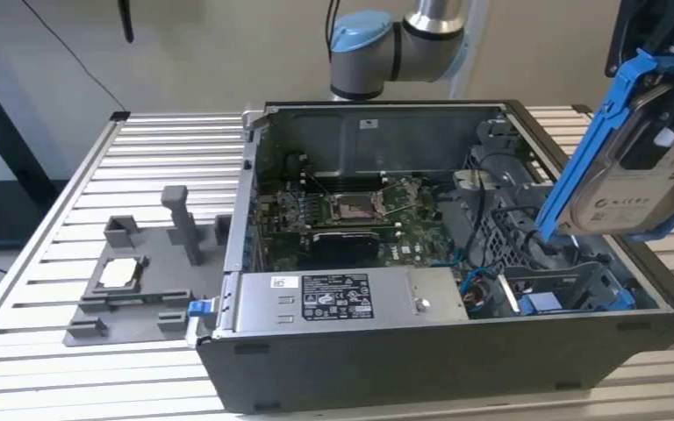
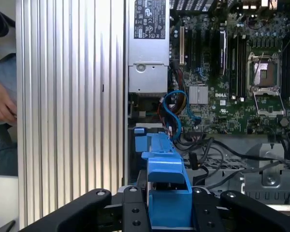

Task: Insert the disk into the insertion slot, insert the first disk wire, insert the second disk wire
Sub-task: 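Insert the disk into the insertion slot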

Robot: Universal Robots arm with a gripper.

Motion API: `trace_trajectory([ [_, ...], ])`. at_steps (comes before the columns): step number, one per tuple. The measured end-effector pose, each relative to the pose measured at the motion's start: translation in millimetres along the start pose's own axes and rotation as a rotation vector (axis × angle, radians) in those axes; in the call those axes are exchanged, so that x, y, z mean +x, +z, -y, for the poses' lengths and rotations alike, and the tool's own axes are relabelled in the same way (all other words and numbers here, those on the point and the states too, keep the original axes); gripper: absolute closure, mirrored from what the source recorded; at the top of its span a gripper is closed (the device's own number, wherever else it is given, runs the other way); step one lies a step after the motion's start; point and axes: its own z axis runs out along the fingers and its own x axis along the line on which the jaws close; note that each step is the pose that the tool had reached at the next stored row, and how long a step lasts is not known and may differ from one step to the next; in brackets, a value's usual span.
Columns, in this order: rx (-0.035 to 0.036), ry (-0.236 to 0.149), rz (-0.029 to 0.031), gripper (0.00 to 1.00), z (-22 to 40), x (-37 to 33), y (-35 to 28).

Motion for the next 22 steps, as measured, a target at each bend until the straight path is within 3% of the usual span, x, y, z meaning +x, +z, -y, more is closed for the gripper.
trace_trajectory([
  [12, -0.0089, 0.003, -0.0016, 0.67, 0.7, 0.0, 17.8],
  [22, -0.0091, 0.003, -0.0027, 0.67, 0.7, 0.0, 19.1],
])
